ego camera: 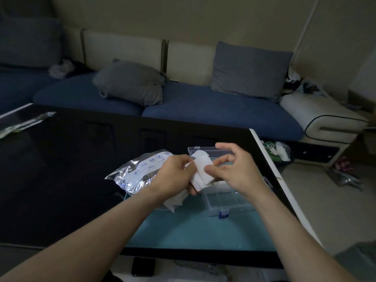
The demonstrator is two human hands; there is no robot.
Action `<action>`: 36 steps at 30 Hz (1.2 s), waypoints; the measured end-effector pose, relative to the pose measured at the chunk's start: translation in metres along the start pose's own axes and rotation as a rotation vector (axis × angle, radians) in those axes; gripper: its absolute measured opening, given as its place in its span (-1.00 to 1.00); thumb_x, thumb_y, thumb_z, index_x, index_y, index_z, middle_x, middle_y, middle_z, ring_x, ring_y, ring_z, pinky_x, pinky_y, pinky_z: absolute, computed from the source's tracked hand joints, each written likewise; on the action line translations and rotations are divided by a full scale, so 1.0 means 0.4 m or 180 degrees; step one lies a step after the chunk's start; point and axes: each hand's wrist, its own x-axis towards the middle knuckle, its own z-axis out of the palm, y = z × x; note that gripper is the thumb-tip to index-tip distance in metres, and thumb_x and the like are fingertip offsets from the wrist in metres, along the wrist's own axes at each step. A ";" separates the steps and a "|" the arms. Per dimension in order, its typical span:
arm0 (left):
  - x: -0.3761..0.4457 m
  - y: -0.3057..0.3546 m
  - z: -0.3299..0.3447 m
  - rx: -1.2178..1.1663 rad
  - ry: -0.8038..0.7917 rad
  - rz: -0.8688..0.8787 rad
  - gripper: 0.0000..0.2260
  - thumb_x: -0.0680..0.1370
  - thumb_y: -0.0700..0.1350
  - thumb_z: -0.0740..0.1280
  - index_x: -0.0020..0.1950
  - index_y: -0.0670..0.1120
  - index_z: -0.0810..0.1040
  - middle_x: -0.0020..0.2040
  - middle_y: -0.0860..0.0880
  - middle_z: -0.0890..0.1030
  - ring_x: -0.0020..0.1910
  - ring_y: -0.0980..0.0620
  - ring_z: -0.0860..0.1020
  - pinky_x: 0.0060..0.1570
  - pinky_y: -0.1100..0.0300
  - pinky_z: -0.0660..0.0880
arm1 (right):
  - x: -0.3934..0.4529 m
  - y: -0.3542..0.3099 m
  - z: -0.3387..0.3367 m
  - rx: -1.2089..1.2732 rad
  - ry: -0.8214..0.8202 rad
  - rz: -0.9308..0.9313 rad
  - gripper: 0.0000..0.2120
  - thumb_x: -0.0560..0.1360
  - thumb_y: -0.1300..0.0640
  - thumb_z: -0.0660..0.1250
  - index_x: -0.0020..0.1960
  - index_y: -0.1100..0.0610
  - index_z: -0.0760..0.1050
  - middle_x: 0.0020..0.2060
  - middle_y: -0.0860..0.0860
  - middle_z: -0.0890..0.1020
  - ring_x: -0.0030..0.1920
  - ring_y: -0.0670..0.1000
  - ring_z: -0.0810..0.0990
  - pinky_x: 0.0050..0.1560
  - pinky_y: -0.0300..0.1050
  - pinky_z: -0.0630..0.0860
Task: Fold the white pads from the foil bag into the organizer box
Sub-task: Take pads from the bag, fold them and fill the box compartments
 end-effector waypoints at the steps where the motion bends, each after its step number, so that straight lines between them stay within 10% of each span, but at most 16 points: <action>1: 0.001 0.001 0.000 -0.0138 -0.0029 -0.0013 -0.77 0.68 -0.15 0.18 -0.04 -0.26 0.53 -0.38 -0.13 0.64 -0.47 -0.09 0.60 -0.44 0.17 0.54 | 0.002 0.001 0.008 -0.0085 0.0076 0.0056 -0.42 0.33 0.25 0.63 0.28 0.09 0.50 -0.25 0.01 0.70 -0.31 -0.09 0.69 -0.31 -0.18 0.60; 6: -0.004 0.004 -0.001 0.0156 0.0163 0.0166 -0.68 0.63 0.05 0.26 -0.09 -0.19 0.61 -0.32 -0.06 0.65 -0.41 0.11 0.59 -0.38 0.30 0.49 | 0.005 -0.009 0.015 -0.0356 -0.0062 0.0228 -0.65 0.34 0.06 0.62 0.04 0.04 0.57 -0.25 -0.04 0.72 -0.30 -0.17 0.65 -0.41 -0.37 0.42; 12: 0.055 0.008 -0.080 0.1014 0.1866 0.0712 -0.85 0.57 -0.05 0.34 -0.12 -0.10 0.59 -0.33 0.05 0.58 -0.32 0.09 0.54 -0.31 0.20 0.37 | 0.088 0.018 0.012 0.0312 0.0098 0.0313 -0.91 0.54 0.18 0.43 0.03 0.05 0.63 -0.06 -0.03 0.69 -0.02 -0.05 0.65 -0.04 -0.11 0.58; 20: 0.096 -0.070 -0.086 0.0827 0.1489 0.0235 -0.85 0.60 -0.04 0.33 -0.03 -0.11 0.60 -0.24 0.01 0.62 -0.25 0.08 0.61 -0.31 0.14 0.56 | 0.305 0.089 0.123 -0.2289 -0.1040 0.0320 -0.41 0.54 0.34 0.30 0.52 0.04 0.33 0.56 0.05 0.22 0.53 0.15 0.25 0.46 0.05 0.30; 29: 0.093 -0.079 -0.086 0.0767 0.1286 0.0142 -0.86 0.60 -0.03 0.33 -0.04 -0.09 0.58 -0.21 -0.01 0.63 -0.25 0.04 0.64 -0.25 -0.01 0.64 | 0.338 0.121 0.118 -0.2971 -0.0922 0.0007 -0.95 0.57 0.09 0.36 -0.03 0.02 0.61 -0.07 0.00 0.66 -0.10 -0.04 0.61 -0.03 -0.07 0.54; 32: 0.084 -0.069 -0.086 0.0780 0.1276 0.0220 -0.87 0.60 -0.03 0.33 -0.07 -0.05 0.57 -0.24 0.03 0.62 -0.27 0.10 0.62 -0.26 0.04 0.63 | 0.303 0.114 0.080 -0.2559 -0.0324 -0.0209 -0.89 0.54 0.16 0.40 0.07 0.05 0.58 -0.15 -0.05 0.62 -0.14 -0.06 0.58 -0.17 -0.19 0.43; 36: 0.073 -0.046 -0.087 0.0723 0.1379 0.0380 -0.85 0.59 -0.03 0.34 -0.10 -0.08 0.58 -0.27 0.04 0.62 -0.30 0.17 0.59 -0.35 0.22 0.55 | 0.224 0.039 0.037 0.0060 0.0140 0.0413 -0.79 0.46 0.35 0.39 0.02 0.11 0.57 0.02 0.12 0.66 -0.04 0.07 0.63 -0.23 -0.17 0.51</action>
